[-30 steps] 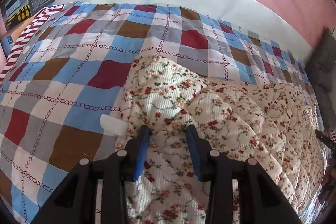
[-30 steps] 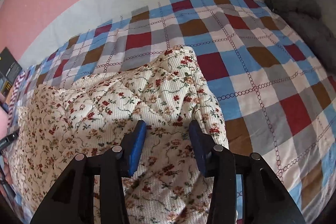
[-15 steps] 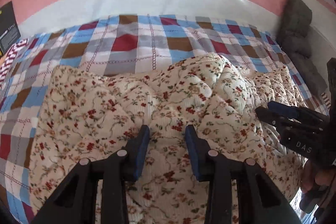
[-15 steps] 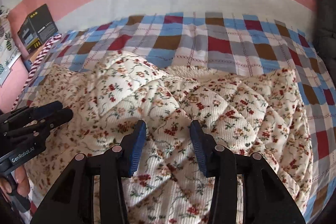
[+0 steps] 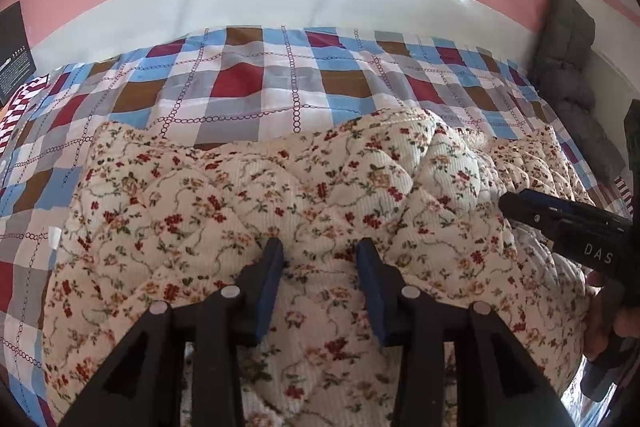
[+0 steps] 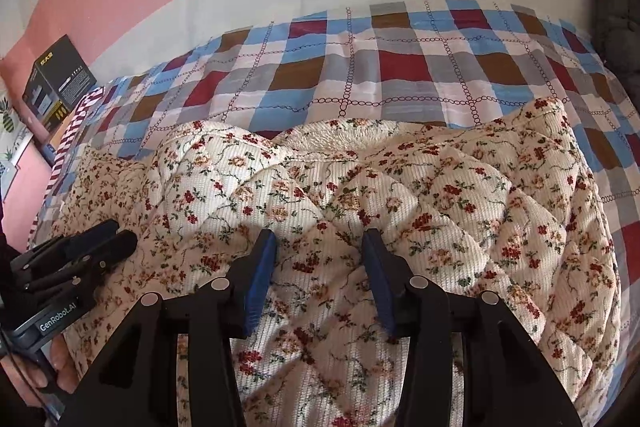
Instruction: Fold large clothes
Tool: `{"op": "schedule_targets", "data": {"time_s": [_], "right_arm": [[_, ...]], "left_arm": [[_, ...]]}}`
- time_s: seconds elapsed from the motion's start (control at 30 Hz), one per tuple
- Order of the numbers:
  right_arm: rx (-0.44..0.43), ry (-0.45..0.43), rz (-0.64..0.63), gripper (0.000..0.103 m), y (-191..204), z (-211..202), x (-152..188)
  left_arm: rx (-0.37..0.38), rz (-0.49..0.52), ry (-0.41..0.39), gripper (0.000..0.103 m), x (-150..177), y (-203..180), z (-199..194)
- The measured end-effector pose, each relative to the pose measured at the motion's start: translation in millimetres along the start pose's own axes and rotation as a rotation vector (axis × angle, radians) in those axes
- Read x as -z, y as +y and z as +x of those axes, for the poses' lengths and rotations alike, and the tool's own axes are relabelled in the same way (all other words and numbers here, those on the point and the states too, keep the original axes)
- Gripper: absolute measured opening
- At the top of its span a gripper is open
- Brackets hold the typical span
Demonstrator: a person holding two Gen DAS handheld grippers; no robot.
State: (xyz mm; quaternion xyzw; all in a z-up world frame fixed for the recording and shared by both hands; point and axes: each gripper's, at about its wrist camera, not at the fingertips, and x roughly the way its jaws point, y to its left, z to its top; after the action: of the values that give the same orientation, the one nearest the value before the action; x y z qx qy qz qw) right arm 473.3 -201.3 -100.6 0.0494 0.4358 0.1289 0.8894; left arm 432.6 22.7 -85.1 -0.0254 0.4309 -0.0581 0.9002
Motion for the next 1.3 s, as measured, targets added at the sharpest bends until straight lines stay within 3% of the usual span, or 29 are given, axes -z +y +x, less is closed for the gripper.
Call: {"op": "schedule_targets", "data": {"time_s": [0.17,0.27,0.33,0.4,0.5,0.63,0.73,0.83,1.0,1.13,1.2,1.3], "right_arm": [[0.06,-0.063,-0.013,0.046,-10,-27,-6],[0.142,-0.038,0.024,0.046,-53,-21,-7],[0.099,-0.026,0.119,0.045,-94,-15,-2],[0.078,-0.051,0.188,0.024,-117,-17,0],[0.104,-0.064,0.212,0.022,-128,-13,0],[0.161,-0.08,0.168,0.022,-123,-2,5],[0.139,-0.103,0.201,0.021,-131,-1,9],[0.126,-0.105,0.235,0.016,-138,-1,11],[0.16,-0.072,0.22,0.016,-131,-10,4],[0.187,-0.07,0.186,0.022,-118,-30,-1],[0.144,-0.089,0.173,0.023,-106,-41,-1],[0.061,-0.102,0.102,0.023,-73,-50,1]], "left_arm": [[-0.043,-0.012,-0.023,0.041,-7,19,-16],[-0.152,-0.043,-0.016,0.041,-6,58,-8],[-0.099,-0.131,0.007,0.042,-4,90,1],[-0.111,-0.155,-0.004,0.042,-4,104,4],[-0.128,-0.161,-0.022,0.042,2,107,12],[-0.147,-0.146,-0.074,0.042,10,105,17],[-0.094,-0.195,-0.083,0.042,12,116,18],[-0.096,-0.193,-0.086,0.042,13,115,19],[-0.127,-0.174,-0.055,0.042,6,109,12],[-0.16,-0.156,-0.022,0.04,-3,99,-3],[-0.148,-0.146,-0.018,0.04,-6,86,-13],[-0.051,-0.072,-0.047,0.04,-12,42,-27]]}}
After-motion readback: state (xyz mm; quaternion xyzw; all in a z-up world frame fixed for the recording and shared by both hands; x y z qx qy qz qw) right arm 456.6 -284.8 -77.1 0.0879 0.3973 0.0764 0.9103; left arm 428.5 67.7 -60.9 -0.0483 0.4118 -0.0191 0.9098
